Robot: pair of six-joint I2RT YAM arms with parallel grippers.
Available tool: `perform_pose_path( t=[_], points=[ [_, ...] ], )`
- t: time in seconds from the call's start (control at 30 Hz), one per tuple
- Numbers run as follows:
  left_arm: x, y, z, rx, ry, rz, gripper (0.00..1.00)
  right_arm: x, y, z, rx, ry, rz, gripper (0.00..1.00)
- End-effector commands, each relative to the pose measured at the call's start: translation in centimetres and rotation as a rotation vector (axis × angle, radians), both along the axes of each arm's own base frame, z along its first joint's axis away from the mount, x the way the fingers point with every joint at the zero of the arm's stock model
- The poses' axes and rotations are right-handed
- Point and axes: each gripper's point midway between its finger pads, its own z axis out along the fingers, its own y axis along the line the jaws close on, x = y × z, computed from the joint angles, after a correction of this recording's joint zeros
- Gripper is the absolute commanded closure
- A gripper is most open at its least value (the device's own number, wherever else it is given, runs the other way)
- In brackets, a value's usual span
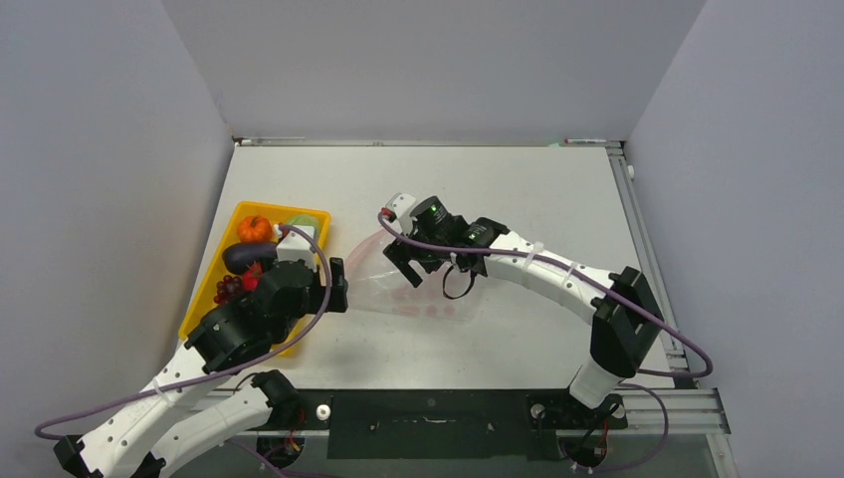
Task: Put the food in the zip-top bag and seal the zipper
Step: Pick up the zipper food storage bag at the center of the board.
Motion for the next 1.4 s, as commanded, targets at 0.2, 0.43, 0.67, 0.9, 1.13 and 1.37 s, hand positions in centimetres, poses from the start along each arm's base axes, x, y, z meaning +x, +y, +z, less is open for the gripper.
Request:
perform_pose_path(
  t=[0.2,0.43,0.67,0.9,1.13,1.37],
  points=[
    [0.1,-0.4,1.4,-0.055,-0.053,-0.022,0.04,2.4,2.1,-1.0,0.065,0.070,0.044,0.10],
    [-0.2,-0.3,2.0,-0.080,-0.071,-0.031,0.04,1.8,2.1,-3.1,0.040,0.134,0.051,0.08],
    [-0.4,-0.3,2.3,-0.100,-0.086,-0.040,0.04,1.7,1.3,-5.1,-0.021,0.157,0.007,0.03],
    [-0.5,-0.4,2.3,-0.105,-0.085,-0.045,0.04,1.3,1.2,-6.1,-0.056,0.150,-0.002,0.30],
    [-0.5,-0.4,2.2,-0.103,-0.082,-0.046,0.04,1.1,1.2,-5.9,-0.051,0.126,-0.004,0.88],
    [-0.3,-0.5,2.0,-0.099,-0.076,-0.043,0.04,-0.4,1.4,-3.9,0.022,0.075,0.023,0.95]
  ],
)
